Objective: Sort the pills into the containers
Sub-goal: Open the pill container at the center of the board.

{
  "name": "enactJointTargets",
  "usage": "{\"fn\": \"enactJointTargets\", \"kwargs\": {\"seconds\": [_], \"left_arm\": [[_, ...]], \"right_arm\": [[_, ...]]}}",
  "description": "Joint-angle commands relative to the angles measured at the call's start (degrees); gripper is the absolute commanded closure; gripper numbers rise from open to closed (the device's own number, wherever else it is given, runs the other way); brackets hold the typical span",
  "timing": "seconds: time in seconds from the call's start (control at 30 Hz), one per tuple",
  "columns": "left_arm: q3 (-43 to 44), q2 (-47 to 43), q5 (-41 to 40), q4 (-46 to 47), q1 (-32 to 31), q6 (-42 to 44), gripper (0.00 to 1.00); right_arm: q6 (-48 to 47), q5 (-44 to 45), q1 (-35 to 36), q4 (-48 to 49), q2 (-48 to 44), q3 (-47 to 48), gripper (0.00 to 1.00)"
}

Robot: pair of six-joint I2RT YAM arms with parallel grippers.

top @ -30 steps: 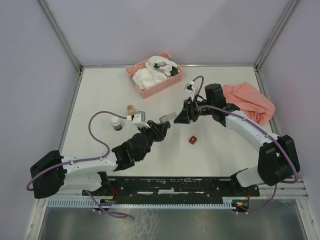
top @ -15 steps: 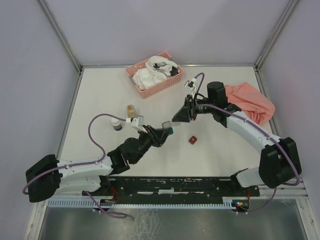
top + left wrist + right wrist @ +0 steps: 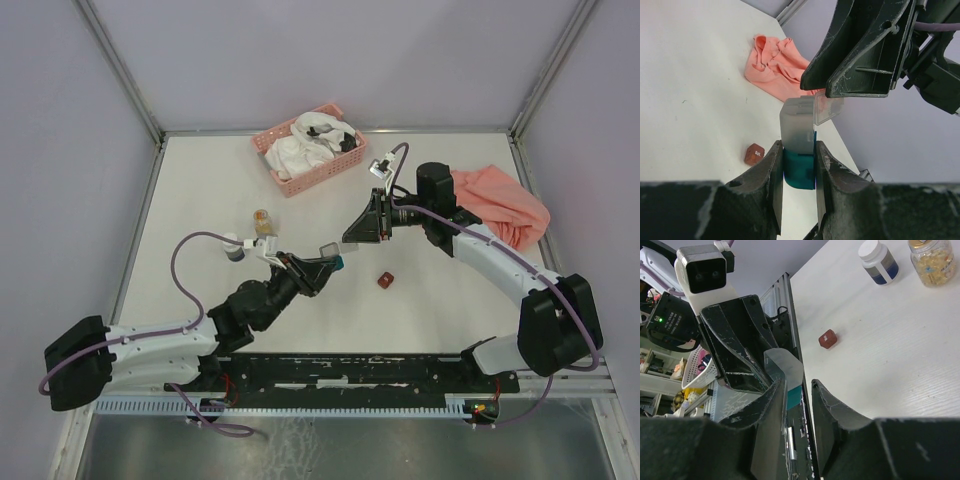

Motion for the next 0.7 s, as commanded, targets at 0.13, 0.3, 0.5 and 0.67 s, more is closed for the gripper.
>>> {"fn": "enactJointTargets", "kwargs": {"seconds": [0.13,0.3,0.5,0.67], "left_arm": [[0.04,-2.39,-1.72,3.45,-0.04,-1.74,0.95],[0.3,-2.42,-2.15,3.22,-0.04,-1.65,0.95],[0.27,-2.63,-2.96,3.01,-0.05,-1.48,0.95],[0.31,-3.24,-4.11,2.08,-0.04,-1.46,0.95]], "right_arm": [[-1.4,-2.23,0.61,0.15,-0.18,1.07,0.62],[-1.94,-2.64,0.75,-0.86,0.04,1.48,0.58],[-1.68,-3.34,0.81,-0.89,-0.01,1.64,0.51],[-1.53,-4.37,0.82,-0.69,-0.09,1.81,0.47]]}}
